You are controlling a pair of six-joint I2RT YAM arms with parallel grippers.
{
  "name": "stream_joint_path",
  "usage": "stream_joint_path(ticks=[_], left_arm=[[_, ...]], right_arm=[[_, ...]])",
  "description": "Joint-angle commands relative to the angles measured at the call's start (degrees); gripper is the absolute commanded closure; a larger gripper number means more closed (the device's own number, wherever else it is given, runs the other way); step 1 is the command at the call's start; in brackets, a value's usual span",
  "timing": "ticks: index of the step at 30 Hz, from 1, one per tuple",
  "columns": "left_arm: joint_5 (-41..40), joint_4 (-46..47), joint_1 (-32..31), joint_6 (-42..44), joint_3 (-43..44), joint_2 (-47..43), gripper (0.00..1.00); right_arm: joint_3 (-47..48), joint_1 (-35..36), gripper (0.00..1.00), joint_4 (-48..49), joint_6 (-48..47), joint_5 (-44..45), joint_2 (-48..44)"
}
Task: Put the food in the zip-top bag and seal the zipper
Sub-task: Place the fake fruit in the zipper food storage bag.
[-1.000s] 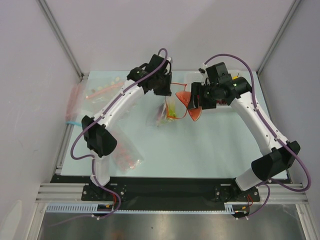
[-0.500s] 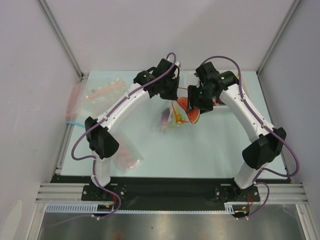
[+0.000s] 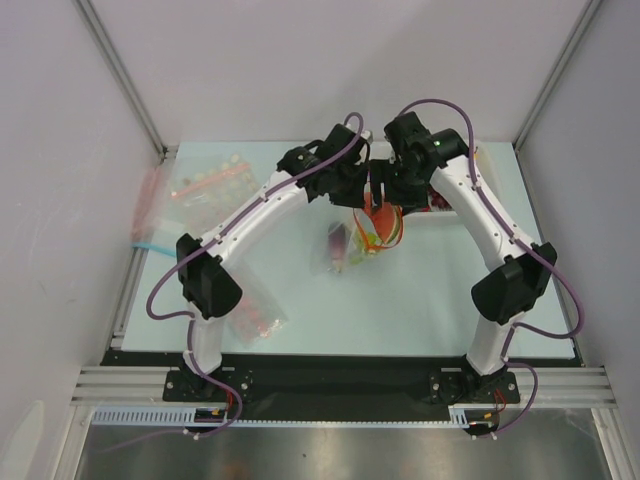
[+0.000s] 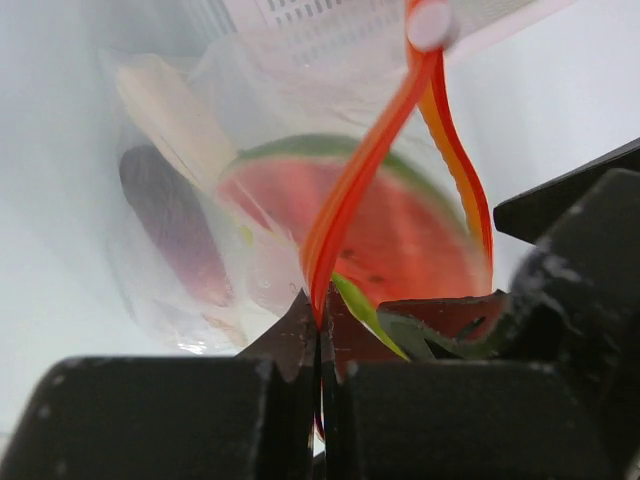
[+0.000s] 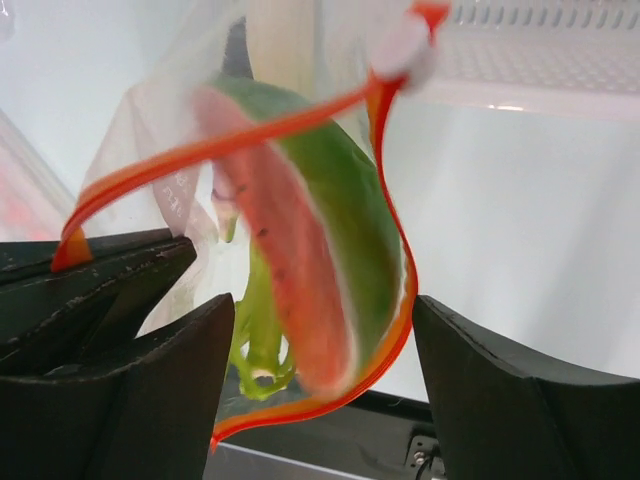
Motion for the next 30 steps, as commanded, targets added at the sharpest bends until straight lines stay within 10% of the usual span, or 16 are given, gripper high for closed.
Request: stream_joint_path(ticks=[1,8,30], left_arm=[[3.0,1.2,0.7,-2.4,2.6,-0.8,1.0],[4.0,1.6,2.6,-2.6,1.7,-1.9,1.0],[5.2,2.0,6.8,-1.7,1.1,-4.3,1.0]], right_arm=[[2.2,0.3,0.22,2.0,-1.1,1.2,-2.1],[1.4,-0.6,0.17,2.8,-0.7,0.0,-5.5],[-24.3,-4.7,0.44,27.8,6.9,-16.3,-13.0]])
